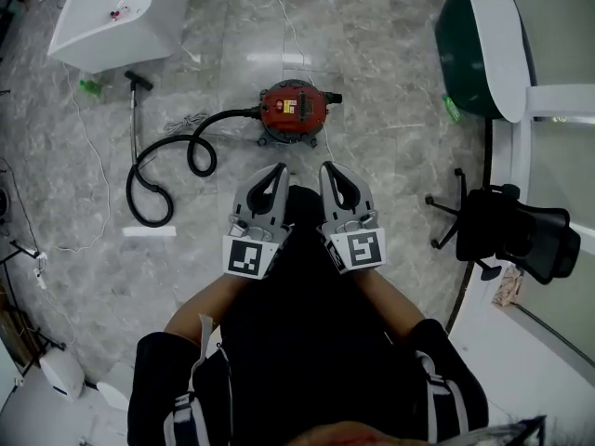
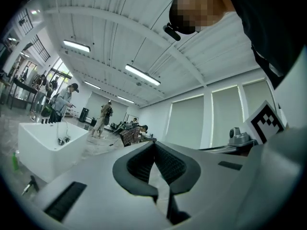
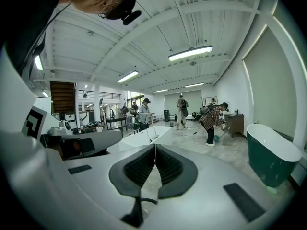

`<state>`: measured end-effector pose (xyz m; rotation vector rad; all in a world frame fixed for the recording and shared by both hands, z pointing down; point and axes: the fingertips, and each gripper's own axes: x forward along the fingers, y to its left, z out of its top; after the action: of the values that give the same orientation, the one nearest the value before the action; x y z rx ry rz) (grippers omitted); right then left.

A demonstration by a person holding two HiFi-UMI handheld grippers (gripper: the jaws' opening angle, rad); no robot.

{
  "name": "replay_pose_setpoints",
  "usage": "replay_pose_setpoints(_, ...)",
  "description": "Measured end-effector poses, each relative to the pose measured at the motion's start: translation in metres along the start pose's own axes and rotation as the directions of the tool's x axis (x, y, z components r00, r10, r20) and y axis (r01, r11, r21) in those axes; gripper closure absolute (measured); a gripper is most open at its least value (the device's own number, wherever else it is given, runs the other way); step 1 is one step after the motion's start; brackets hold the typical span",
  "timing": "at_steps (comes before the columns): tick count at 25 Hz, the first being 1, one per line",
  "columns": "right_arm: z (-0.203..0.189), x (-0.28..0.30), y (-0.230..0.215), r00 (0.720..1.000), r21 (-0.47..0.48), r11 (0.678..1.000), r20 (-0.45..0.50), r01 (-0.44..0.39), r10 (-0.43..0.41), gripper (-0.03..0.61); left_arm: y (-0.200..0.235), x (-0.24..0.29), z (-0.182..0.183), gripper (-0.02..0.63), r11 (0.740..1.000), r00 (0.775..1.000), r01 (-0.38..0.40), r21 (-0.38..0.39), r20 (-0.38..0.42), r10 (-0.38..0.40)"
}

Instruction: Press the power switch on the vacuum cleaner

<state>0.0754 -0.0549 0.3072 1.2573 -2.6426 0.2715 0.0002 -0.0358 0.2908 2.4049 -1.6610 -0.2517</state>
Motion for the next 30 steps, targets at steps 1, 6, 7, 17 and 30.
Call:
replay_pose_setpoints(1,0.001,0.004,-0.002,1.0,0.0,1.0,-0.002,-0.009,0.009,0.558,0.001,0.001,0.002,0.595,1.0,1.0,-0.013,0.004,-0.001,0.013)
replay_pose_setpoints(6,-0.007,0.028,-0.005,0.996,-0.033,0.997,-0.064,-0.069,0.067,0.558,0.009,0.007,0.002,0.595,0.997,0.996,-0.078,0.017,-0.028,0.079)
replay_pose_setpoints(7,-0.012,0.033,-0.004,0.993,-0.032,0.995,-0.075,-0.089,0.087,0.558,0.01,0.009,0.001,0.595,0.996,0.995,-0.091,0.014,-0.035,0.091)
replay_pose_setpoints(17,-0.048,0.099,-0.02,0.969,-0.105,0.976,-0.18,-0.191,0.17,0.56,0.026,0.025,-0.028,0.595,0.989,0.986,-0.144,-0.025,-0.084,0.142)
replay_pose_setpoints(30,-0.156,0.177,-0.048,0.883,-0.157,0.931,-0.4,-0.329,0.245,0.558,0.063,0.034,-0.056,0.595,0.965,0.957,-0.258,-0.05,-0.148,0.249)
